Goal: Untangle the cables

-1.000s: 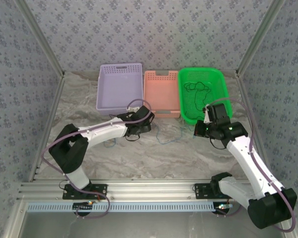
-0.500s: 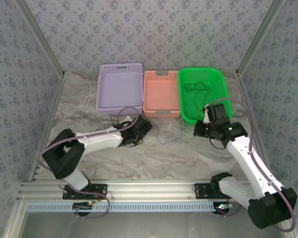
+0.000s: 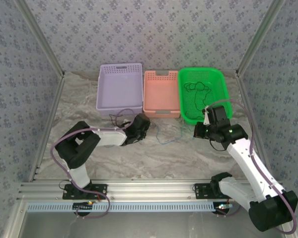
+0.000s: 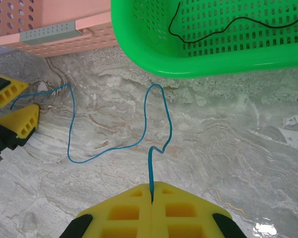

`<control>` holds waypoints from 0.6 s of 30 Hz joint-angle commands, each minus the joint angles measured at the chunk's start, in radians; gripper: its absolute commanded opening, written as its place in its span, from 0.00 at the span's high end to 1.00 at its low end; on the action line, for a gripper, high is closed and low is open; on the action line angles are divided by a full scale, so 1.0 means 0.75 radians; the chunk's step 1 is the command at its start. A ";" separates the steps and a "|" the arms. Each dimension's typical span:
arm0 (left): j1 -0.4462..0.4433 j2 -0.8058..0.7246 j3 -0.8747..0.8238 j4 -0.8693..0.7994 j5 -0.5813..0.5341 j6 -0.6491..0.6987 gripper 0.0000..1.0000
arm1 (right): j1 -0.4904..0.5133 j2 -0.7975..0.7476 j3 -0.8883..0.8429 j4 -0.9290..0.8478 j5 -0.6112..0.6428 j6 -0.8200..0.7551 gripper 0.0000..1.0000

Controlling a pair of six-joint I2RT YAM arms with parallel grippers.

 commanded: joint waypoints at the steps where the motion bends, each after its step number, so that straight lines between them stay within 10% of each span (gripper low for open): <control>1: 0.009 -0.039 -0.042 -0.022 -0.082 0.012 0.64 | 0.007 -0.019 -0.019 -0.007 -0.004 0.014 1.00; 6: 0.042 -0.129 -0.096 -0.068 -0.140 0.124 1.00 | 0.011 -0.018 -0.020 -0.005 -0.016 0.011 1.00; 18: 0.173 -0.815 0.003 -0.407 -0.267 0.822 1.00 | 0.218 0.115 -0.015 0.046 -0.080 -0.016 1.00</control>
